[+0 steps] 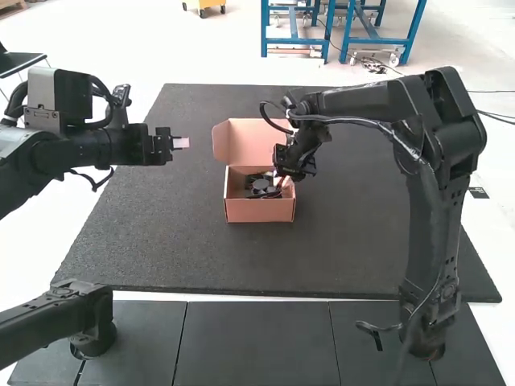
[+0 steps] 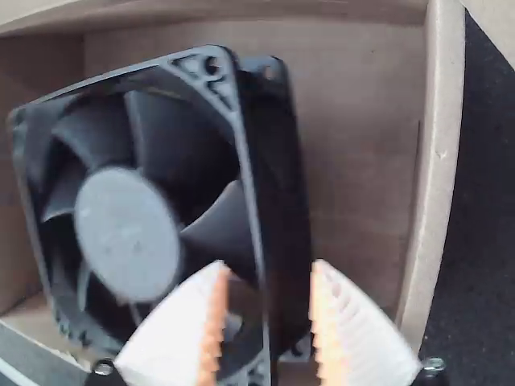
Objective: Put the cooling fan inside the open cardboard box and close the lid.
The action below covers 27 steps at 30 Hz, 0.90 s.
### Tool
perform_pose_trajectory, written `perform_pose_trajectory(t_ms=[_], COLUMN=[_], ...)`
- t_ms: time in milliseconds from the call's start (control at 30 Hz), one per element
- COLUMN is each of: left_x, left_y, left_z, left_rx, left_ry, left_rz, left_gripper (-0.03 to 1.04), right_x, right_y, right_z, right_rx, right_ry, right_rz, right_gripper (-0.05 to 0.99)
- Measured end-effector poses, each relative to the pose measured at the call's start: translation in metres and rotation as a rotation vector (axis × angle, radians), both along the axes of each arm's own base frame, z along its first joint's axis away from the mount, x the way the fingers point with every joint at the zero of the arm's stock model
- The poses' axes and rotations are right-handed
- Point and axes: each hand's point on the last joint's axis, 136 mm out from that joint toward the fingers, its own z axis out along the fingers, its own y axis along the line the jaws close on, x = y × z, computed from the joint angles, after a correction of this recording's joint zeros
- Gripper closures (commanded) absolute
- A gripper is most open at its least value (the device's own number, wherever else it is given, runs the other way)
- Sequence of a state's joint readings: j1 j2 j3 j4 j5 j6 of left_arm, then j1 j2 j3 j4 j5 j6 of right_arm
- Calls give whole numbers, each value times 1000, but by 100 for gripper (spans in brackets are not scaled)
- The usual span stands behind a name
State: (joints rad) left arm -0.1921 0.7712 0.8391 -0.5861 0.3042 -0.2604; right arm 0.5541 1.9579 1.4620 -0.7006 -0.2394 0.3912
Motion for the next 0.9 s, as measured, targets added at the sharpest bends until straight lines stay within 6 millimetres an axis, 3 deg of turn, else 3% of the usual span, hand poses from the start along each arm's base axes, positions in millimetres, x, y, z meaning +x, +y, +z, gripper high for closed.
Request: perform_pose_trajectory(t_ms=[100,167,300,433,700,900], left_x=[0,0,2,4,17,34], left_y=[0,0,0,-1,-3,-6], left_z=[0,1,3,7,11,17], left_rx=[-2,-3,-12,-24,-37,-39], left_ry=[0,-1,-8,-24,-28,-25], left_rz=[1,2,6,11,18,20], left_gripper=[5,5,5,5,5,5], right_x=[-1,-1,-3,-9,-10,-4], right_y=[1,2,2,-2,6,-12], right_z=[1,2,4,16,66,85], right_rx=[7,12,6,-19,26,40], right_ry=[2,2,8,38,40,48], right_rz=[5,15,28,55,136,138], right_gripper=[32,30,4,3,2,2])
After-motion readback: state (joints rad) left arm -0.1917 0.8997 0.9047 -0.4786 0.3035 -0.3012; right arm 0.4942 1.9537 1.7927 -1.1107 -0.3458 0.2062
